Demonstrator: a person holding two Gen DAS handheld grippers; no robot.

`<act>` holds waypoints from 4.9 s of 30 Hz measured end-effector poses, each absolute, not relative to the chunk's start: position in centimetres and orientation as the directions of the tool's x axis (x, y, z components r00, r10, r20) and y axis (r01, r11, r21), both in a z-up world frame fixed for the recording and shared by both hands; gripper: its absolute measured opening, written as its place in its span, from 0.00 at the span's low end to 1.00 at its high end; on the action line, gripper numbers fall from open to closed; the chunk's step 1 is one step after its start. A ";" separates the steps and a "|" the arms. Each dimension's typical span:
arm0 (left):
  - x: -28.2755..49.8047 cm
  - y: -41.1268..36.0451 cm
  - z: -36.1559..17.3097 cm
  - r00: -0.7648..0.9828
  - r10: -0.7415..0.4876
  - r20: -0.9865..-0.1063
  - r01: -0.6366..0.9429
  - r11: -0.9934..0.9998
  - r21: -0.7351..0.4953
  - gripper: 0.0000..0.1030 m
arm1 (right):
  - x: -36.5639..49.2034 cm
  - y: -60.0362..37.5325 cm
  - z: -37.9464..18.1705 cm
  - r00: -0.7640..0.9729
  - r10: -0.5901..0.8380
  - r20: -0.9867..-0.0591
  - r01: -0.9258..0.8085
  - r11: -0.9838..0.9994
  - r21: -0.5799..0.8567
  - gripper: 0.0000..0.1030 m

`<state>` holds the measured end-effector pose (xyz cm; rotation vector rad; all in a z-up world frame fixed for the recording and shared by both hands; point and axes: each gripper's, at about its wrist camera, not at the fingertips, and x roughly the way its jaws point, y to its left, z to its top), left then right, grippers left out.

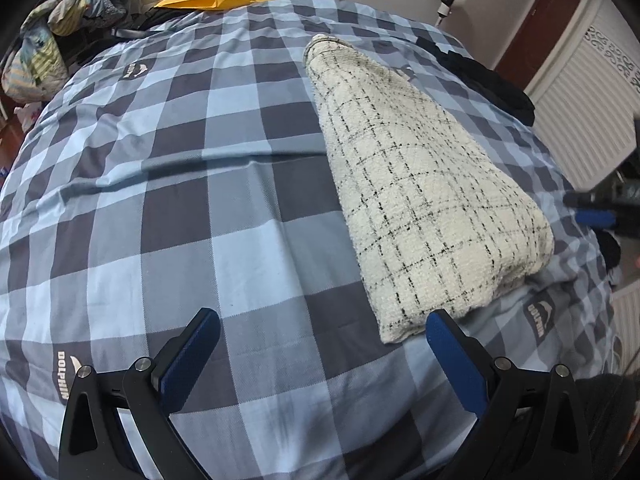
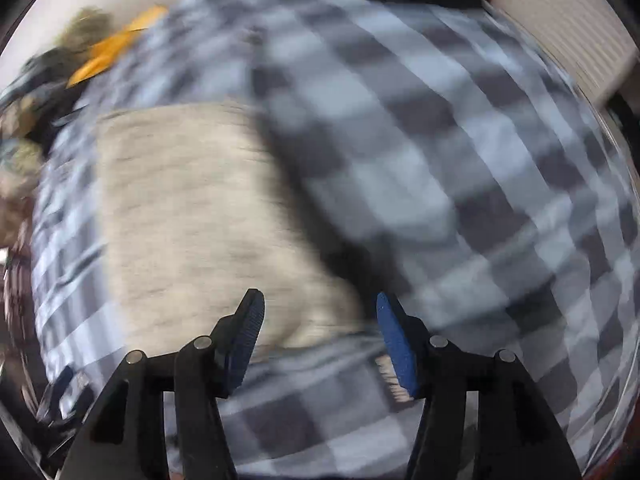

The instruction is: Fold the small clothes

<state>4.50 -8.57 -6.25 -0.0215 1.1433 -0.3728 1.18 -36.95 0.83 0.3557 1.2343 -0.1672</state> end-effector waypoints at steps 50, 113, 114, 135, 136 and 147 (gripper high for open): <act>8.4 -4.2 -8.2 0.256 -0.229 -0.939 0.151 0.969 -0.195 1.00 | 23.0 -38.6 -9.8 0.039 0.146 -0.988 0.147 0.978 0.151 0.46; 8.3 -4.3 -9.0 0.259 -0.217 -0.941 0.169 0.970 -0.177 1.00 | 14.5 -38.8 -0.5 0.403 0.237 -0.884 0.183 0.926 0.331 0.06; 8.2 -4.3 -9.0 0.260 -0.218 -0.941 0.171 0.969 -0.177 1.00 | 13.9 -39.6 0.4 0.432 0.244 -0.868 0.210 0.909 0.360 0.06; 4.4 -9.3 -5.8 0.396 -0.293 -0.870 0.428 0.897 -0.107 1.00 | 5.6 -40.9 -1.1 0.401 0.135 -0.906 0.115 0.974 0.195 0.67; 3.7 -10.3 -5.2 0.404 -0.313 -0.860 0.459 0.882 -0.105 1.00 | 4.0 -40.8 -1.4 0.384 0.142 -0.912 0.078 0.980 0.185 0.67; 1.4 -21.9 -8.4 0.509 -0.299 -0.807 0.717 0.666 0.206 1.00 | -3.0 -40.6 -6.2 0.318 0.231 -0.919 -0.141 0.971 0.195 0.67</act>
